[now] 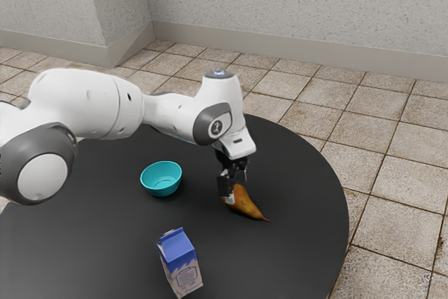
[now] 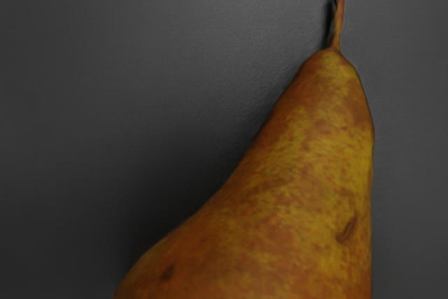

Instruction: Place the pear in the bowl.

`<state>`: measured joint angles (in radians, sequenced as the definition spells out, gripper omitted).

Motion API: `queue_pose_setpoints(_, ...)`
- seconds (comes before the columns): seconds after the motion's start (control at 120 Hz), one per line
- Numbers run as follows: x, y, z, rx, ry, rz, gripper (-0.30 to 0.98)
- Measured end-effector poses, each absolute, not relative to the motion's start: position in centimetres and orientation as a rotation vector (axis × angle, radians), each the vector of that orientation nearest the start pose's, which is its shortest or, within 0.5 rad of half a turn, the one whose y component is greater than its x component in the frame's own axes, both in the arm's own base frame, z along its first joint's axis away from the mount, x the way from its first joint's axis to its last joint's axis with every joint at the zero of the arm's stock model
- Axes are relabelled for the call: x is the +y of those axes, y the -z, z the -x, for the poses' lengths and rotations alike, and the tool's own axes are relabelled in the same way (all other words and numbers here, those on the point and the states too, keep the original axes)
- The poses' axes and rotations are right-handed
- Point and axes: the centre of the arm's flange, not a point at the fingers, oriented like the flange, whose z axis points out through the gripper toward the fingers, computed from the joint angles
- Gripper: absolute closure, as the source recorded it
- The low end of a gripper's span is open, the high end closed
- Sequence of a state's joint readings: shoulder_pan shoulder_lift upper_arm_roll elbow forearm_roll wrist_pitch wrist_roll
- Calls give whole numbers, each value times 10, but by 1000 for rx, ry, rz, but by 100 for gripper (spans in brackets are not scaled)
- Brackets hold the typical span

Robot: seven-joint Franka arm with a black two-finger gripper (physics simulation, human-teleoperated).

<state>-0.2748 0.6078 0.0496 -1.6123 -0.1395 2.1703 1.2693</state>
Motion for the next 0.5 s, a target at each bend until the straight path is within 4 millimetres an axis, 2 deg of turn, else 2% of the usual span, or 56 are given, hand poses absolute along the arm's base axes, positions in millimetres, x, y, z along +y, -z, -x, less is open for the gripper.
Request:
queue_pose_setpoints(0.408, -158, -255, -671, 2163, 107, 2382, 0)
queue_pose_setpoints(0.5, -158, -255, -671, 2170, 122, 2377, 3)
